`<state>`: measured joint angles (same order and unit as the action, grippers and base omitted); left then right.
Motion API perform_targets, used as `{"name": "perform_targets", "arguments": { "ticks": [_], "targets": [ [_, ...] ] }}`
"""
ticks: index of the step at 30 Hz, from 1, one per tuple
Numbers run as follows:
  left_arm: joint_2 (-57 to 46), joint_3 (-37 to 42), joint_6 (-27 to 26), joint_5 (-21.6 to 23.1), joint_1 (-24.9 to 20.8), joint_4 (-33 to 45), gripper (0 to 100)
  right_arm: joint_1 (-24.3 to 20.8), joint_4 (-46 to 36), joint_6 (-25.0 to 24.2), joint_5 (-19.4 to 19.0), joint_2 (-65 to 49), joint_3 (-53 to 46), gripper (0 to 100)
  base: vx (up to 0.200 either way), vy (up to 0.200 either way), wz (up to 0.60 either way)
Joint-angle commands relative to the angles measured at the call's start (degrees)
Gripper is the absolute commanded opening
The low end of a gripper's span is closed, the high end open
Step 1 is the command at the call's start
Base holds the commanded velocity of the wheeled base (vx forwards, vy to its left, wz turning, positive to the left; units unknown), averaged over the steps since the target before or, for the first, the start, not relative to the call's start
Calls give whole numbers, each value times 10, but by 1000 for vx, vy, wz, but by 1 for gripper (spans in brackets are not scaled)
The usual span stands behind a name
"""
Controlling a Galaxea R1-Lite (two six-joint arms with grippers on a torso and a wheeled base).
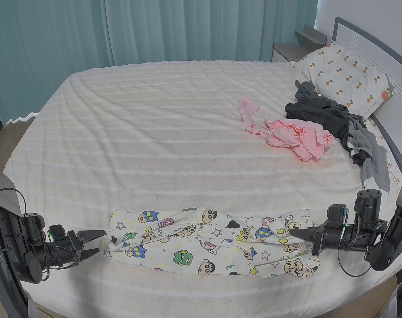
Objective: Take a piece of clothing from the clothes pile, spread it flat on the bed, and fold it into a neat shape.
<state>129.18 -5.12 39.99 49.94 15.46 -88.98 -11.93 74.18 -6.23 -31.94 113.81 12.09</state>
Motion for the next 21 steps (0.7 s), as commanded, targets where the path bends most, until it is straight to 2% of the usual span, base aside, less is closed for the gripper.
{"name": "perform_targets", "arguments": {
  "ticks": [1,4,8,12,17,21],
  "targets": [
    [1,2,0,0,0,-2,100,-2,3,22,-3,15,-30,0,0,0,0],
    [2,1,-1,0,0,-2,100,2,4,50,-8,27,-43,0,0,0,0],
    [2,1,-1,0,0,-2,100,12,11,59,-10,35,-43,0,0,0,0],
    [2,1,-1,0,0,-2,100,22,11,55,-11,40,-29,0,0,0,0],
    [5,2,-11,0,0,-2,100,31,12,29,-2,62,37,0,0,0,0],
    [7,2,-17,0,0,-2,100,34,5,5,24,91,95,0,0,0,0]
  ]
}}
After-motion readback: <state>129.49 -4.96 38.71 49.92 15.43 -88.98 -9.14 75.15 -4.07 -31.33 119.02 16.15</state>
